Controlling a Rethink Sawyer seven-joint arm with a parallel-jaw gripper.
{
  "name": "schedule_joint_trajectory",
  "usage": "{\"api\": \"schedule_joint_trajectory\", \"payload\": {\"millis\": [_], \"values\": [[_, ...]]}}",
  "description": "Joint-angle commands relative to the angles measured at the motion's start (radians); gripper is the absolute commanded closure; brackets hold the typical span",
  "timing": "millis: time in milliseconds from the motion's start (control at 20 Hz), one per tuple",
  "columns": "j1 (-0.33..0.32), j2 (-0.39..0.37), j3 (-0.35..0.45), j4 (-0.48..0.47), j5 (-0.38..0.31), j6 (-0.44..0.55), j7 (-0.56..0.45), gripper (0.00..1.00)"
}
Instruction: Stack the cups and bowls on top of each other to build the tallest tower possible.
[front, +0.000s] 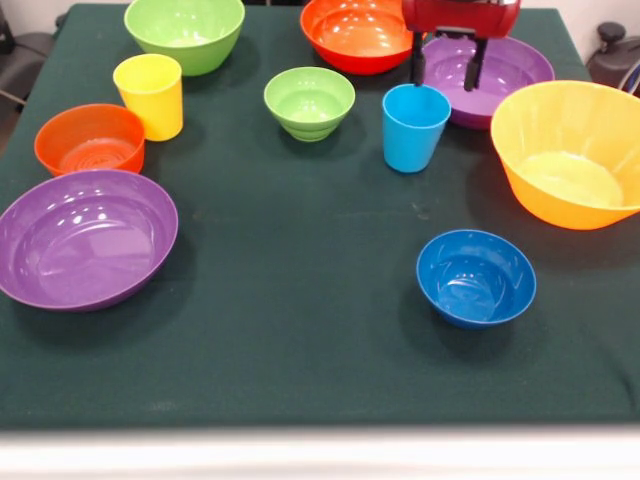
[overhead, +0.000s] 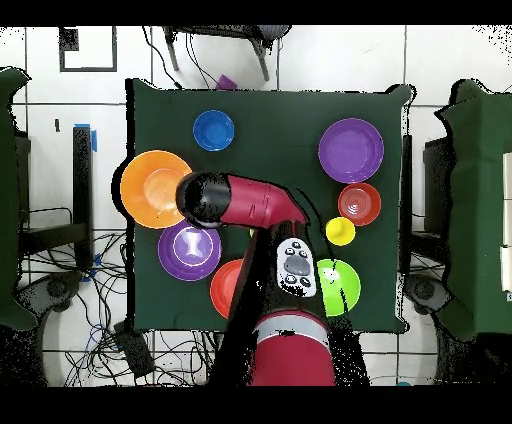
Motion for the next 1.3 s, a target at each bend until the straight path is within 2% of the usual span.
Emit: {"api": "schedule_joint_trajectory", "payload": {"millis": [50, 350, 550, 700, 1050, 1300], "values": [[0.026, 0.067, 0.027, -0.166, -0.042, 0.069, 0.084, 0.00], [0.051, 0.152, 0.018, -0.310, -0.035, 0.085, 0.102, 0.00], [0.066, 0.226, 0.002, -0.446, -0.028, 0.140, 0.109, 0.00], [0.068, 0.265, 0.001, -0.510, -0.020, 0.175, 0.102, 0.00], [0.061, 0.314, -0.004, -0.587, -0.027, 0.215, 0.079, 0.00], [0.047, 0.353, -0.004, -0.626, -0.060, 0.215, 0.014, 0.00]]}}
